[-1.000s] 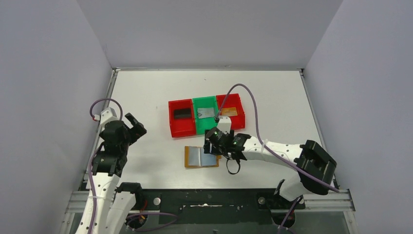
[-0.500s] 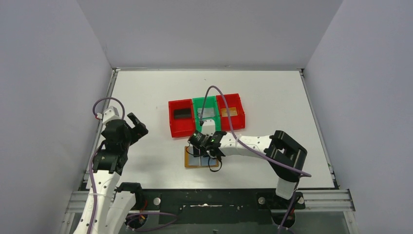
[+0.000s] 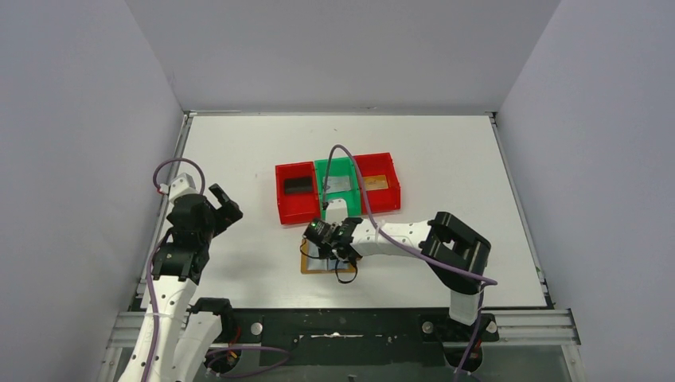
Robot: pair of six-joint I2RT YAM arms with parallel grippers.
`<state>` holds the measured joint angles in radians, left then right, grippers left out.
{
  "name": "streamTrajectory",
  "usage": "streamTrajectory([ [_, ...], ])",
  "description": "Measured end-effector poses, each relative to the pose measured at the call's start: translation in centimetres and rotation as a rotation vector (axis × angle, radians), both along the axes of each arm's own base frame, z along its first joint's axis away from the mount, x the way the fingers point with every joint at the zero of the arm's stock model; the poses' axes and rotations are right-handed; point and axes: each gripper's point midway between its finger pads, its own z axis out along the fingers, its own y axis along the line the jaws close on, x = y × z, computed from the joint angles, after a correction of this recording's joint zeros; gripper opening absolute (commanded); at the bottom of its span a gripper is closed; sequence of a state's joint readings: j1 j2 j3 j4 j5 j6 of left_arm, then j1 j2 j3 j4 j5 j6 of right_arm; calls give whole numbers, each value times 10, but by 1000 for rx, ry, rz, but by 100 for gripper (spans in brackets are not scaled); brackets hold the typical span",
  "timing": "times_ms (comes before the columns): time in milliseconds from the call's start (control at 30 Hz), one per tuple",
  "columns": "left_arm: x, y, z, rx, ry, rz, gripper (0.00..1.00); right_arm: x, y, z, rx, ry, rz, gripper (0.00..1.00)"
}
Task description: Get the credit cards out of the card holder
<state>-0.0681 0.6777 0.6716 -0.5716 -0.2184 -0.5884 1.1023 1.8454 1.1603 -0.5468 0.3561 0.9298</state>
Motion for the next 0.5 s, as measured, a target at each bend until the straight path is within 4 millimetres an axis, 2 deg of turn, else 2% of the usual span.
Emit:
streamTrajectory([
  [300,1,-8,-2,-16,11,-44,88,-2,5,1,2,-19,26,50],
  [400,2,-27,-2,-70,9,-137,86,-4,6,1,-4,-21,42,52],
  [500,2,-62,-9,-202,14,-283,84,-7,7,1,-1,-21,58,52],
])
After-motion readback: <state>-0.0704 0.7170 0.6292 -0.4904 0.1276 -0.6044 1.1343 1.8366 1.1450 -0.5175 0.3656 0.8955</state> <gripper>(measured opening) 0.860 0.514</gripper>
